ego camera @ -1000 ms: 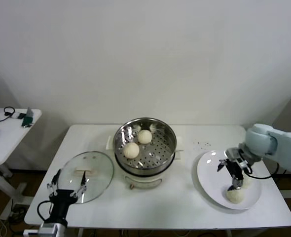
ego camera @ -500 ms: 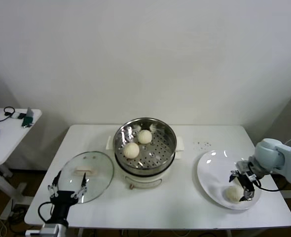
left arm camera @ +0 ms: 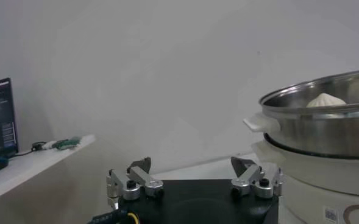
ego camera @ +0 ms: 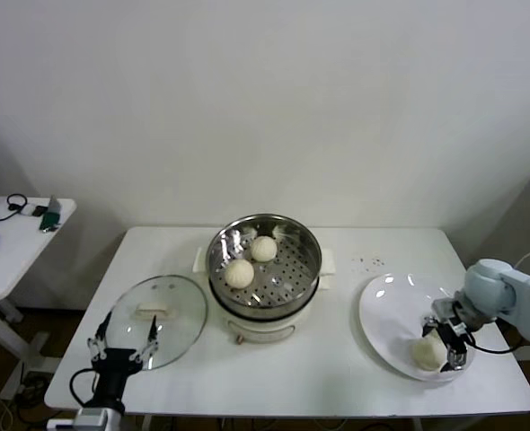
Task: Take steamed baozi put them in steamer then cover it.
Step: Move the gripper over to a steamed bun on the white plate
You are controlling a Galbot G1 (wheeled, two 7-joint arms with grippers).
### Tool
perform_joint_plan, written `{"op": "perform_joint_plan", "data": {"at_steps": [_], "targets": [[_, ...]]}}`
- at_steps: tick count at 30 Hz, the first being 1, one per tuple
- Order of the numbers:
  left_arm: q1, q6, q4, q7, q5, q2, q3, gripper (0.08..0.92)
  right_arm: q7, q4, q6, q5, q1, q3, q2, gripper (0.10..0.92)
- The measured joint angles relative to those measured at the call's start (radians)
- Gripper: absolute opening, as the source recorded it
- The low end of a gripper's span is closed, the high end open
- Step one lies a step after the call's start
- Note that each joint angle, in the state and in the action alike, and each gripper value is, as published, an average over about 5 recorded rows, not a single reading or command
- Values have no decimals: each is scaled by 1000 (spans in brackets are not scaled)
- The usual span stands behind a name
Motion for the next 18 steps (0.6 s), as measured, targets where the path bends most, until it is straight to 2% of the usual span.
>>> {"op": "perform_joint_plan", "data": {"at_steps": [7, 18], "targets": [[-1, 2, 0, -1, 4, -1, 5, 823, -3, -12, 5, 0, -7, 10, 10, 756], [5, 1, -1, -1, 5, -4, 6, 823, -10, -23, 19, 13, 19, -13, 23, 742]]}}
